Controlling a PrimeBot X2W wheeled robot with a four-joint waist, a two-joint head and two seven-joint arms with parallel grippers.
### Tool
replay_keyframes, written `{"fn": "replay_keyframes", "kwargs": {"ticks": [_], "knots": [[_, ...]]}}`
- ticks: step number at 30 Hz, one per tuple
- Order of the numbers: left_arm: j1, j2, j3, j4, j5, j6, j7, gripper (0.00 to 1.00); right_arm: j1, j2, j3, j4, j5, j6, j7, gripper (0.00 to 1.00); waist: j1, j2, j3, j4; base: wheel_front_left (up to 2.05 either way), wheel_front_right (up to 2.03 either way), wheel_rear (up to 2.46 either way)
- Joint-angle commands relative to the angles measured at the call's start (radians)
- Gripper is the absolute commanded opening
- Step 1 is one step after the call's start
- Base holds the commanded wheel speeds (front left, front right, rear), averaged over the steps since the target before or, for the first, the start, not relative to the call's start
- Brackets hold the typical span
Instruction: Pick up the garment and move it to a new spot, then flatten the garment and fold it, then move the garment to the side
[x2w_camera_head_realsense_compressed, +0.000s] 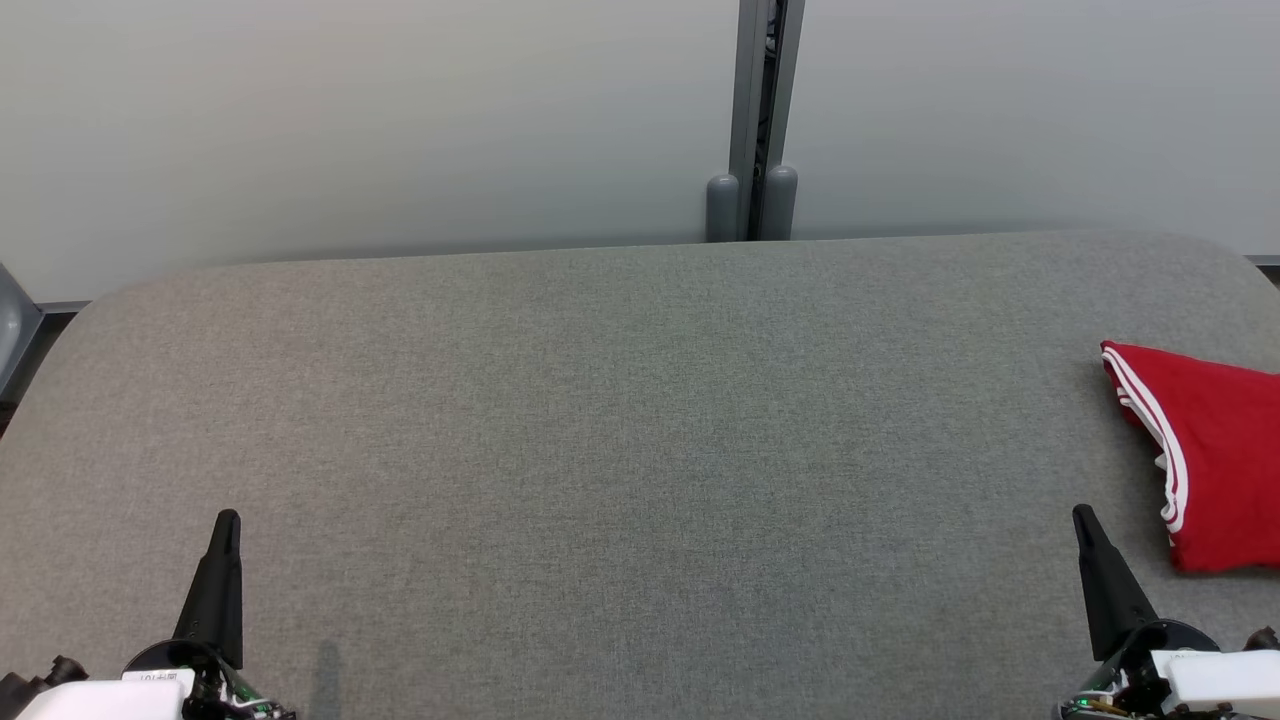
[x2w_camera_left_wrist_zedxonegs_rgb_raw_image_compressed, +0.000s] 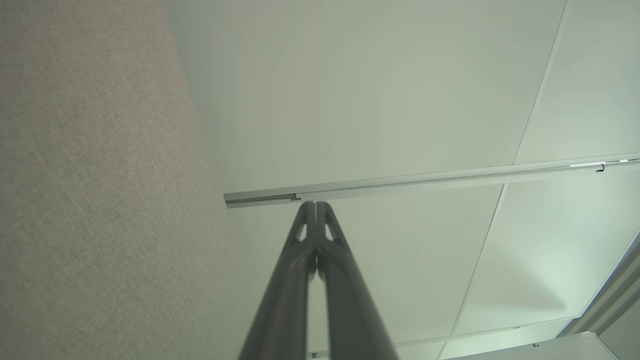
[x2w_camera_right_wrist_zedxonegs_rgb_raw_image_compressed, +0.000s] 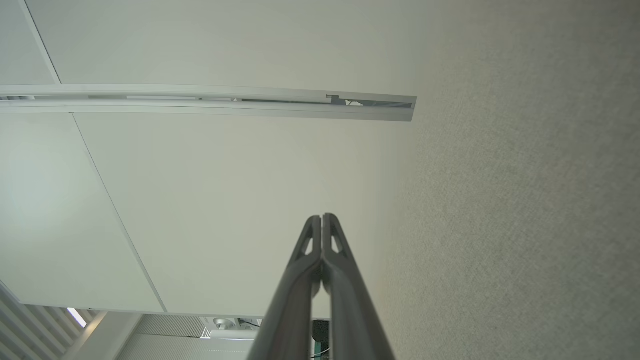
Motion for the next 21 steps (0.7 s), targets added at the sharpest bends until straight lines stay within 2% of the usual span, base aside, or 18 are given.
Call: {"fn": "replay_keyframes", "kwargs": {"ticks": [1,21], "knots": [[-0.013,0.004,0.005,-0.001,0.0,-0.005,0.003,0.0,-0.004,-0.001,0.0,0.0,-0.005,0.0,0.003,0.0,0.0,-0.0001,0.0,0.0,0.0,0.0,0.0],[-0.014,0.001,0.007,0.0,0.002,-0.005,0.004,0.0,-0.004,0.001,-0.002,0.001,-0.005,0.0,0.005,0.0,0.0,-0.0001,0.0,0.0,0.0,0.0,0.0]]}}
